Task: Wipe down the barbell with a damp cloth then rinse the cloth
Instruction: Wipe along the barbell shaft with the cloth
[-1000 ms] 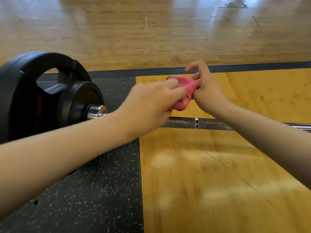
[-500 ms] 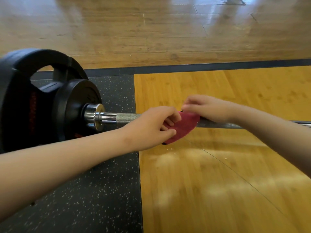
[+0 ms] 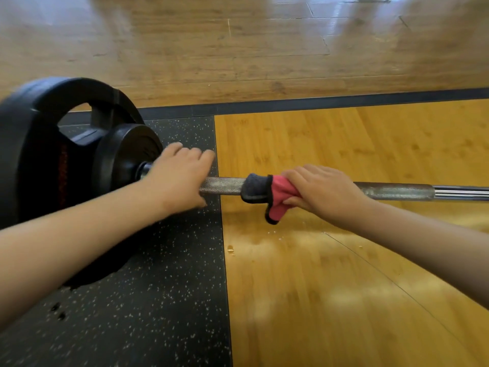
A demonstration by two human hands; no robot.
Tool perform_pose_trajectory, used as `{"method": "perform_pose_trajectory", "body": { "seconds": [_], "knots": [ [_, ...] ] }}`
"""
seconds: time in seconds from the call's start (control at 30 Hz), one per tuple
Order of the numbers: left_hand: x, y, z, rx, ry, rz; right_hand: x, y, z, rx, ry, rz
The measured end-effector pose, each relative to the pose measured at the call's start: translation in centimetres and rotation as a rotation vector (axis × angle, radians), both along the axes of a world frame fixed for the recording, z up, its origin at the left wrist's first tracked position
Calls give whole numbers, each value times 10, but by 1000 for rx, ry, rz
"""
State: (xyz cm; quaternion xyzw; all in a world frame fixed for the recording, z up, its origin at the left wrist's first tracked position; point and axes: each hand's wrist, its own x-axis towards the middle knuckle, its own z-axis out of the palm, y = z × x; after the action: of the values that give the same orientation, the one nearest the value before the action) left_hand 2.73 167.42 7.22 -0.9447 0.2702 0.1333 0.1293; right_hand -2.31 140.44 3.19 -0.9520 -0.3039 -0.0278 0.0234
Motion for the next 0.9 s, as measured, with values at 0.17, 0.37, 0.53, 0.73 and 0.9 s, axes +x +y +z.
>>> {"method": "perform_pose_trajectory", "body": {
  "seconds": [0.17,0.37,0.53,0.73,0.9],
  "knots": [
    [21,15,2,208,173,61,-6,-10,-3,-4,-82,-25],
    [21,13,-5,233,78,-44,14,71,-14,22,-156,-32],
    [23,14,-3,217,107,-23,29,153,-23,-1,-309,-76],
    [26,14,-2,212,151,16,33,141,-28,53,-387,27],
    [33,11,-3,132,272,20,25,109,-15,142,-265,38]
  ]
}}
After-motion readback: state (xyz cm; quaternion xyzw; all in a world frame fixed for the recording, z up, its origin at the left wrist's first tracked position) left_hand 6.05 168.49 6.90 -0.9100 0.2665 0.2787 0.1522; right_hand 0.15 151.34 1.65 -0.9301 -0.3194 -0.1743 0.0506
